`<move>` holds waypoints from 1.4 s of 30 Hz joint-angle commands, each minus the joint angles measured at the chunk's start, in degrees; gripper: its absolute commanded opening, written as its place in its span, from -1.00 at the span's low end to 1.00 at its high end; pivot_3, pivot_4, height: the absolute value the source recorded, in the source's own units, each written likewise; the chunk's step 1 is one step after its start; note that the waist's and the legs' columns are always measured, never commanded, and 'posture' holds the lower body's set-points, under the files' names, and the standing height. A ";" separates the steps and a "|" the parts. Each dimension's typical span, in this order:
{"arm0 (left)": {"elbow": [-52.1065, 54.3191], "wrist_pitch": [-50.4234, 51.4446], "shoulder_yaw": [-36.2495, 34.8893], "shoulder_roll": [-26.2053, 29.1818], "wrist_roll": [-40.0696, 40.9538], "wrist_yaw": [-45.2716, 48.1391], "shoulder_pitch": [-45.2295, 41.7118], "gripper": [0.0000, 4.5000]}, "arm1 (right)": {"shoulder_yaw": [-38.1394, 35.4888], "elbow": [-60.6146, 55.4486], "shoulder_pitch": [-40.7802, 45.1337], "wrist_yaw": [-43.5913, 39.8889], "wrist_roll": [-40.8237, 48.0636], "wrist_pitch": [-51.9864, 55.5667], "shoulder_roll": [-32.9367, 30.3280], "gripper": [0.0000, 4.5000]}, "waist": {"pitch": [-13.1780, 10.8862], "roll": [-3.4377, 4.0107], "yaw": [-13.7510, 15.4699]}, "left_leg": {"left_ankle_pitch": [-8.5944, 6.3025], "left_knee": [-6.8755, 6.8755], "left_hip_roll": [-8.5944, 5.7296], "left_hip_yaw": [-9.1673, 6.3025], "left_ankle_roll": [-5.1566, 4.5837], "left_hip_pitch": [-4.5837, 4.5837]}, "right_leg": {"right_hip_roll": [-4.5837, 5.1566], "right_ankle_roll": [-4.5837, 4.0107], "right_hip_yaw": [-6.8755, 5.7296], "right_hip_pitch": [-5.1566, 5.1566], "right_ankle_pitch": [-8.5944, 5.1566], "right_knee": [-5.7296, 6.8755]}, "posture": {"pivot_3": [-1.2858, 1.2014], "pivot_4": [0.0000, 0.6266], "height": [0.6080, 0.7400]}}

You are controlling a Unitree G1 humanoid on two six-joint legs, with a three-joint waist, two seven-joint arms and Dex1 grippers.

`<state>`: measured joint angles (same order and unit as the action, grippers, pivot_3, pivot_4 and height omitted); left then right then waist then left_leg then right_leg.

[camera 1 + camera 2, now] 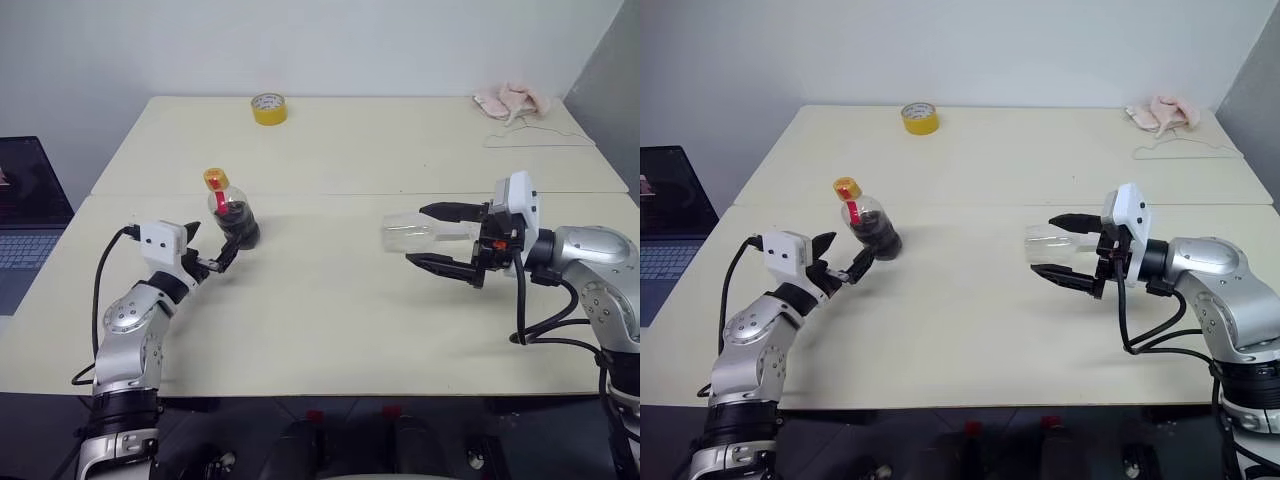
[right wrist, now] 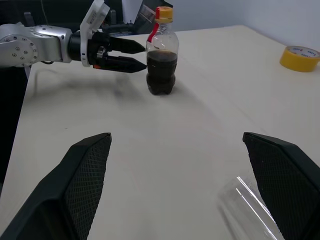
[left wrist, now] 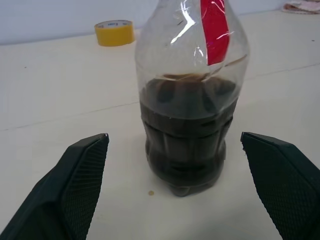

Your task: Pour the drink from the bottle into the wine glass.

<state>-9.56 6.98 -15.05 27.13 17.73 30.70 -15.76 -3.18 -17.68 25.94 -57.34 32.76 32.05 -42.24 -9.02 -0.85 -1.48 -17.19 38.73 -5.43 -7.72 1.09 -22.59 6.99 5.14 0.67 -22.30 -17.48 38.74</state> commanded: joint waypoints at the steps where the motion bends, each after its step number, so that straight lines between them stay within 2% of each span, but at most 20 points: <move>1: -1.14 -1.99 0.25 0.75 -0.60 0.86 -2.09 0.99 | -0.50 -2.13 1.58 0.79 0.86 0.04 0.31 1.00 | 0.00 0.00 -0.01 | 0.00 0.00 -0.01 0.00 0.00 0.00 | 0.00 0.00 0.00 0.00 0.00 0.00 | 0.03 -0.52 1.00; 23: -17.61 -9.68 3.65 -2.67 -3.81 2.22 -12.87 0.99 | 0.88 -4.42 2.86 2.75 1.54 1.55 3.09 1.00 | -0.01 -0.02 -0.06 | 0.00 0.07 -0.03 -0.02 0.00 -0.03 | 0.01 0.00 -0.04 -0.01 0.00 0.07 | 0.03 -0.52 1.00; 36: -27.23 -19.10 4.10 -5.02 -5.38 1.57 -17.22 0.99 | 1.75 -4.26 3.76 2.92 1.06 1.58 4.14 1.00 | -0.01 -0.04 -0.10 | 0.00 0.10 -0.04 -0.04 0.01 -0.06 | 0.02 0.01 -0.06 -0.04 0.00 0.10 | 0.03 -0.52 1.00; 39: -27.15 -19.56 4.06 -5.33 -5.03 1.63 -16.99 0.73 | 1.93 -4.10 3.96 2.84 0.81 1.41 4.18 1.00 | -0.01 -0.04 -0.09 | 0.00 0.10 -0.04 -0.04 0.01 -0.06 | 0.02 0.00 -0.06 -0.04 0.00 0.11 | 0.03 -0.52 1.00; 42: -26.82 -19.70 4.06 -5.50 -4.93 1.64 -16.49 0.34 | 2.00 -3.99 4.08 2.77 0.70 1.30 4.18 1.00 | -0.01 -0.04 -0.07 | 0.00 0.11 -0.05 -0.04 0.01 -0.07 | 0.02 0.01 -0.07 -0.04 0.00 0.11 | 0.03 -0.52 1.00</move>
<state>-37.50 -11.63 -10.81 21.53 12.61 32.08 -32.02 -0.73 -20.03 28.77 -54.64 32.79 34.11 -38.10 -9.03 -0.90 -1.55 -17.19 38.85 -5.48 -7.77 1.09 -22.67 7.01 5.14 0.59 -22.35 -17.47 38.85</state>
